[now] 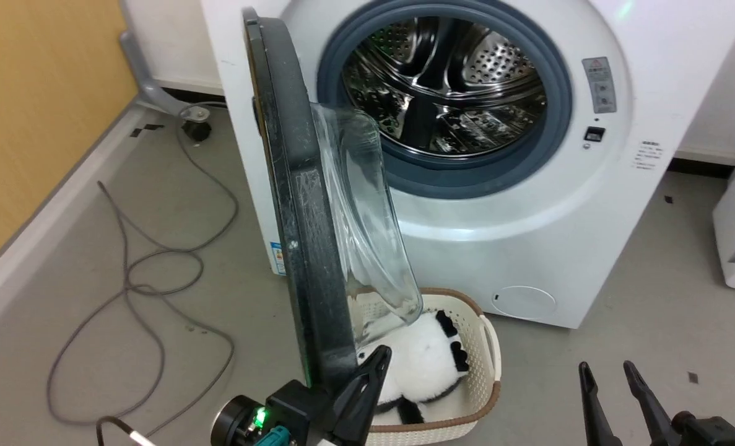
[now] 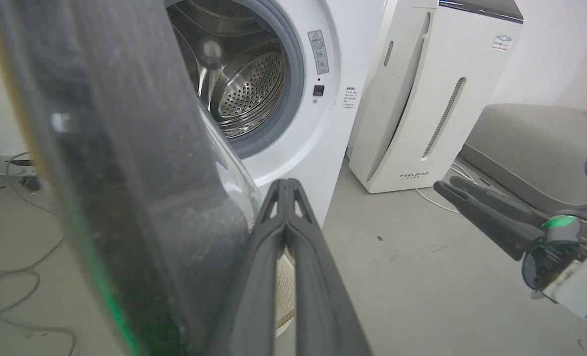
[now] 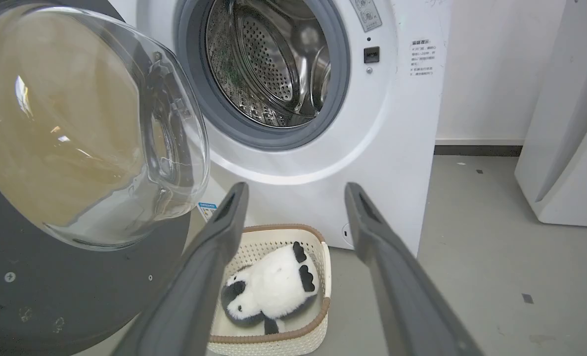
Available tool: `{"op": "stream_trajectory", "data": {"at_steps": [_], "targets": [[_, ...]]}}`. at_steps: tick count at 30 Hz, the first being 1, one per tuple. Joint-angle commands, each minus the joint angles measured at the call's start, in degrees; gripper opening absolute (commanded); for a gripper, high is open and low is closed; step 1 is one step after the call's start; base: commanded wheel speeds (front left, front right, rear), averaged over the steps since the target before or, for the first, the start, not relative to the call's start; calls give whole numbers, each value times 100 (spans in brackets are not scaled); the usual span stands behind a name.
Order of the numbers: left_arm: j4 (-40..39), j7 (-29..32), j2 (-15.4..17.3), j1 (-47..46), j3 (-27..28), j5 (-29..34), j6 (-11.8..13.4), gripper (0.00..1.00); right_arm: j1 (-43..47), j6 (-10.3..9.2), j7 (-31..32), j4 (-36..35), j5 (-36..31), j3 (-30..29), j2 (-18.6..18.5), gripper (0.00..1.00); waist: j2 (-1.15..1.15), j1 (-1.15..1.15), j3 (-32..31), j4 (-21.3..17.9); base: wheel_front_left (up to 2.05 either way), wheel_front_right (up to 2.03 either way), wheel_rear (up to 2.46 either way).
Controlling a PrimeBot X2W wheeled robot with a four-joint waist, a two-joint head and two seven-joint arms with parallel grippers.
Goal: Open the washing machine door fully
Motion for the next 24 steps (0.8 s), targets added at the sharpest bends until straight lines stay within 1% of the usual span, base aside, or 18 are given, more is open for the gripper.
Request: {"op": "stream_trajectory", "data": {"at_steps": [1,7,15,19,24], "targets": [[15,30,66,-21,117,14,78,0,-2,3,-45,21,33,12,27,100,0,0,-2,96,0,0,0],[28,6,99,-40,200,-38,131,0,0,3,-50,75,73,71,27,100,0,0,-26,403,0,0,0],[62,-22,190,-108,411,-121,217,0,32,3,-55,117,140,140,27,100,0,0,-52,931,0,0,0],[117,-56,247,-133,594,-223,268,0,23,3,-52,132,142,240,27,100,0,0,-28,1153,0,0,0],[220,-196,324,-224,942,-382,365,0,-44,3,-16,103,123,277,27,100,0,0,142,1323,0,0,0]]}}
